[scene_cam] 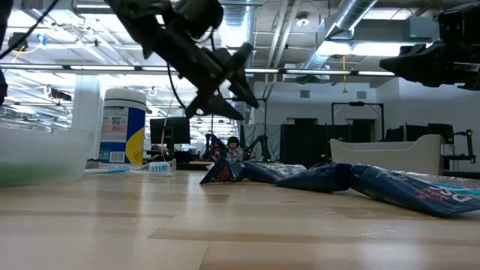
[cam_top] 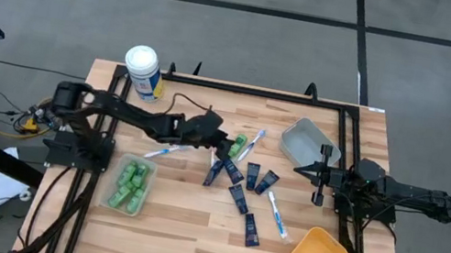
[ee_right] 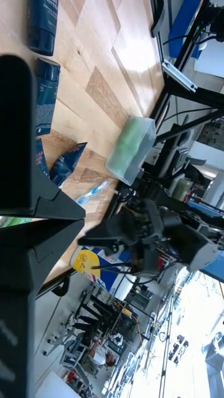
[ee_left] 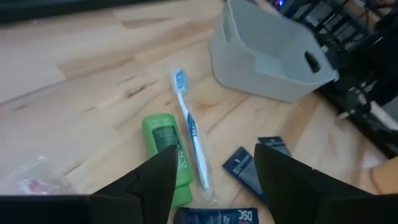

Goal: Pick & Place Travel size toiletries
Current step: Put the green shampoo bottle into the transparent bin

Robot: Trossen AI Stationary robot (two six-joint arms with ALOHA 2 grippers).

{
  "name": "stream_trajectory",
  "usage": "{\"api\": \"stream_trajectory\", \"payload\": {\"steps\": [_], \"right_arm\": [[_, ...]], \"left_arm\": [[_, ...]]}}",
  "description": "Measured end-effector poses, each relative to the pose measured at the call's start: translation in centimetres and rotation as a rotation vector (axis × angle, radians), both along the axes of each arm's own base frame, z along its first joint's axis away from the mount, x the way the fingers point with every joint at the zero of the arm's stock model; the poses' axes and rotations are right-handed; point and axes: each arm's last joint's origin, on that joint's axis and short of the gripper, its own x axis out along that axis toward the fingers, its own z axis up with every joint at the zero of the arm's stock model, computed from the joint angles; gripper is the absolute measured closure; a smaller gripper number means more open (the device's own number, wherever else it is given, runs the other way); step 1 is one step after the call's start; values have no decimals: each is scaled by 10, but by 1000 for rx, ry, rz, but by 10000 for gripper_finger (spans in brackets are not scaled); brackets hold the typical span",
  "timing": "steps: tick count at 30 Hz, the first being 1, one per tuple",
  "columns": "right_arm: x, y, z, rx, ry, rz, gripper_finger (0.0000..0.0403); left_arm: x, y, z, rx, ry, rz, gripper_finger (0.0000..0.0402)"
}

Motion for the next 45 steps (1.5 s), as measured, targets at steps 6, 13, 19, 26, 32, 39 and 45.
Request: {"api": "stream_trajectory", "payload": {"steps": [6, 13, 19, 26, 32, 39, 45], "right_arm": [[0, 0, 0, 0, 0, 0, 403], [0, 0, 0, 0, 0, 0, 403], [0, 0, 0, 0, -1, -3, 403], [0, -5, 1, 66, -9, -120, 403], [0, -6, 1, 165, -21, -133, 403], [0, -7, 1, 166, -20, -141, 403], [-1, -12, 2, -115, -6, -262, 403]], "left_arm": [[24, -4, -8, -16, 13, -42, 192], [13, -15, 30, 30, 24, -147, 192], [-35, -29, 90, 85, 43, -213, 192], [-108, -41, 147, 122, -7, -254, 192], [-157, -48, 182, 133, -181, -284, 192], [-195, -52, 202, 140, -317, -301, 192], [-208, -55, 208, 113, -371, -324, 192]]}}
